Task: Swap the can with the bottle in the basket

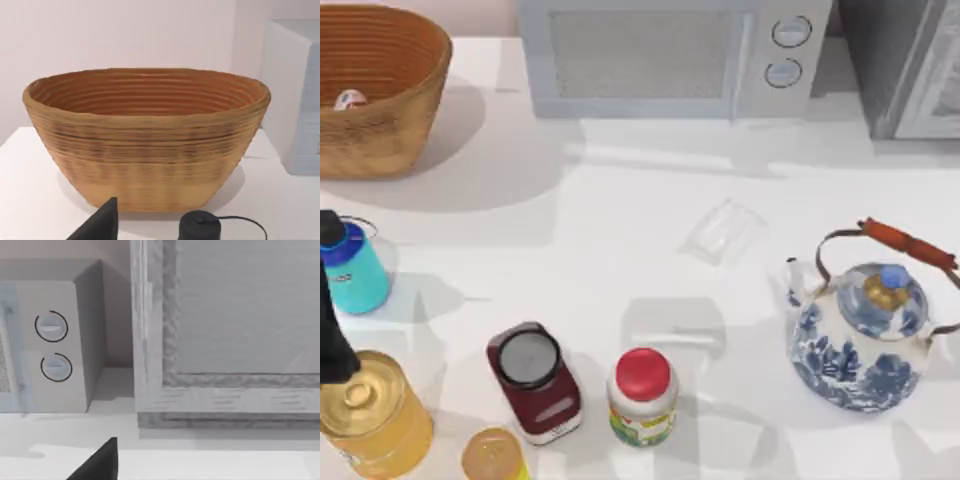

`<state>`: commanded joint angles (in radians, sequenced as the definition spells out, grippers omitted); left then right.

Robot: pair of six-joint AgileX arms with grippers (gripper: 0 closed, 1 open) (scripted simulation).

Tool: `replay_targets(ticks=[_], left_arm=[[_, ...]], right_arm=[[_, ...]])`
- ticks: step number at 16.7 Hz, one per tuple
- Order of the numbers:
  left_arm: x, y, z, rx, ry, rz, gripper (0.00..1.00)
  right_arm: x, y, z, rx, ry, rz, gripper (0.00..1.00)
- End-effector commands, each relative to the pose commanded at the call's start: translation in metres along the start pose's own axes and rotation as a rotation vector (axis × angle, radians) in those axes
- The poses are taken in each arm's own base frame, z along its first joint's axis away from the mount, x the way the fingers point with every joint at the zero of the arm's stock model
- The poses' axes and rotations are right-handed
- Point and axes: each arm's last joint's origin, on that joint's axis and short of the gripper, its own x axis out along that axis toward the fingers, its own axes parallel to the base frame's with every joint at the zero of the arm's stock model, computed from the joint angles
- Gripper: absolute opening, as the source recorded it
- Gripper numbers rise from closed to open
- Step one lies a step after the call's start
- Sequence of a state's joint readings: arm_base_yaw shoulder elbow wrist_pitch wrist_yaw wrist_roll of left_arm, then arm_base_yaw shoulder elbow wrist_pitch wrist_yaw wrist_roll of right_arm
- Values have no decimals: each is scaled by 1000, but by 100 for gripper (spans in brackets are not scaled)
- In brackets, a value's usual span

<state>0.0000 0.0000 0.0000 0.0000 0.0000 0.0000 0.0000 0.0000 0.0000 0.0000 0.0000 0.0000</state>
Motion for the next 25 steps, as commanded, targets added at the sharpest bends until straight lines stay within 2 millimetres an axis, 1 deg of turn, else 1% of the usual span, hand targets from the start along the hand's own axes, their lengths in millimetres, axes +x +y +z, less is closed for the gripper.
replay_targets(ticks=[3, 4, 6, 8, 10, 12, 13, 14, 16, 18, 19, 21, 22, 23, 25], left_arm=[[0, 0, 2, 0, 5, 0, 100], [0, 0, 6, -1, 14, -1, 100], [1, 0, 20, -2, 47, -2, 100], [5, 0, 43, -4, 102, -5, 100], [14, 1, 70, -6, 172, -7, 100], [31, 2, 101, -8, 256, -9, 100], [42, 3, 116, -9, 303, -10, 100], [55, 4, 131, -10, 352, -11, 100], [89, 6, 158, -12, 456, -12, 100], [130, 9, 178, -14, 565, -14, 100], [153, 11, 184, -15, 621, -14, 100], [200, 16, 189, -16, 734, -16, 100], [224, 19, 188, -17, 790, -17, 100], [248, 22, 184, -18, 845, -19, 100], [292, 29, 167, -20, 954, -22, 100]], right_arm=[[0, 0, 0, 0, 0, 0, 100], [0, 0, 0, 0, 0, 0, 100], [0, 0, 0, 0, 0, 0, 100], [0, 0, 0, 0, 0, 0, 100], [0, 0, 0, 0, 0, 0, 100], [0, 0, 0, 0, 0, 0, 100], [0, 0, 0, 0, 0, 0, 100], [0, 0, 0, 0, 0, 0, 100], [0, 0, 0, 0, 0, 0, 100], [0, 0, 0, 0, 0, 0, 100], [0, 0, 0, 0, 0, 0, 100], [0, 0, 0, 0, 0, 0, 100], [0, 0, 0, 0, 0, 0, 100], [0, 0, 0, 0, 0, 0, 100], [0, 0, 0, 0, 0, 0, 100]])
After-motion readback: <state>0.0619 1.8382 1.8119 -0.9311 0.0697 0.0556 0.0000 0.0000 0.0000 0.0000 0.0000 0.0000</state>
